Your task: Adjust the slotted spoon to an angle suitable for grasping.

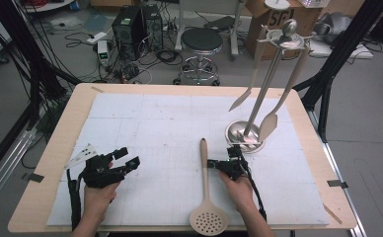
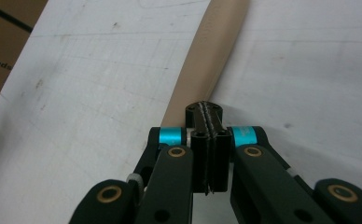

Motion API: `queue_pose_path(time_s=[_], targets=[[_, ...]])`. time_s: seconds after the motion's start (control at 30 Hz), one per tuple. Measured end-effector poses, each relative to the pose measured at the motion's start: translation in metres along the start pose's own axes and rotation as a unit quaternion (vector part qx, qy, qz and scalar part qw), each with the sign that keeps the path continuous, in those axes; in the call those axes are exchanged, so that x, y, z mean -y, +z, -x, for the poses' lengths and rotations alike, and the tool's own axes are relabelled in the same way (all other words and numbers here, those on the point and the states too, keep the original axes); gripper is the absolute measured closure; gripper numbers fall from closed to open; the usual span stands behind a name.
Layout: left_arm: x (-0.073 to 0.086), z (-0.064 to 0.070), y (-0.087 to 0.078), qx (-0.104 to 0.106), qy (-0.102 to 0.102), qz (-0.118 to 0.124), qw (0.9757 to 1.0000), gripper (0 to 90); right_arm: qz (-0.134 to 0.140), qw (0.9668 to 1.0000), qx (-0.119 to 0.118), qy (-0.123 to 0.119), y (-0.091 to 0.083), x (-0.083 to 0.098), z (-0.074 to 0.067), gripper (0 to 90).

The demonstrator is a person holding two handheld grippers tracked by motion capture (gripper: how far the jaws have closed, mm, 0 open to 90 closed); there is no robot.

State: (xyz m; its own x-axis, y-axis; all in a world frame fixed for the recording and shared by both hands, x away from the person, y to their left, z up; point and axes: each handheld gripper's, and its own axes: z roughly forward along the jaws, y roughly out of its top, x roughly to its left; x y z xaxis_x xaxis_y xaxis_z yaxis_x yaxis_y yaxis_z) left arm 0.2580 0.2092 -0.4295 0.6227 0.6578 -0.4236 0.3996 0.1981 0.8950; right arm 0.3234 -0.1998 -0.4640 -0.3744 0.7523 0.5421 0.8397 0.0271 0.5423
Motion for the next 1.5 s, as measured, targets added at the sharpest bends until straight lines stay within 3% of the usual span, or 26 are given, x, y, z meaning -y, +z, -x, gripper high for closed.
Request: queue_pose_path(time_s=[0.4,0.5,0.6,0.7,0.87,1.23,1.3,1.37,1.5], targets=[[0.000,0.000,0.000,0.001,0.000,0.001,1.0000,23.6,-0.037,0.9987,-0.019,-0.029,0.015,-0.005,-0.018,90.0],[0.000,0.000,-0.001,-0.001,0.001,0.001,1.0000,23.5,-0.048,0.9977,-0.025,-0.042,0.019,-0.006,-0.022,90.0],[0.000,-0.001,-0.002,-0.002,0.000,0.000,1.0000,23.5,-0.062,0.9956,-0.015,-0.069,0.020,-0.008,-0.028,90.0],[0.000,-0.001,-0.002,-0.002,-0.001,0.002,1.0000,23.5,-0.074,0.9941,-0.032,-0.073,0.023,-0.007,-0.030,90.0],[0.000,-0.001,-0.002,-0.001,-0.002,0.002,1.0000,23.5,-0.082,0.9937,-0.050,-0.057,0.024,-0.007,-0.029,90.0],[0.000,-0.002,-0.003,-0.003,-0.003,0.002,1.0000,23.5,-0.085,0.9928,-0.066,-0.051,0.025,-0.006,-0.028,89.5],[0.000,-0.002,-0.003,-0.003,-0.003,0.001,1.0000,23.5,-0.079,0.9936,-0.069,-0.044,0.019,-0.008,-0.027,85.9],[0.000,-0.002,-0.002,-0.002,-0.003,0.002,1.0000,23.5,-0.069,0.9946,-0.070,-0.034,0.013,-0.009,-0.025,76.6],[0.000,-0.001,-0.002,0.000,-0.002,0.002,1.0000,23.6,-0.067,0.9937,-0.088,-0.019,0.003,-0.008,-0.023,69.4]])
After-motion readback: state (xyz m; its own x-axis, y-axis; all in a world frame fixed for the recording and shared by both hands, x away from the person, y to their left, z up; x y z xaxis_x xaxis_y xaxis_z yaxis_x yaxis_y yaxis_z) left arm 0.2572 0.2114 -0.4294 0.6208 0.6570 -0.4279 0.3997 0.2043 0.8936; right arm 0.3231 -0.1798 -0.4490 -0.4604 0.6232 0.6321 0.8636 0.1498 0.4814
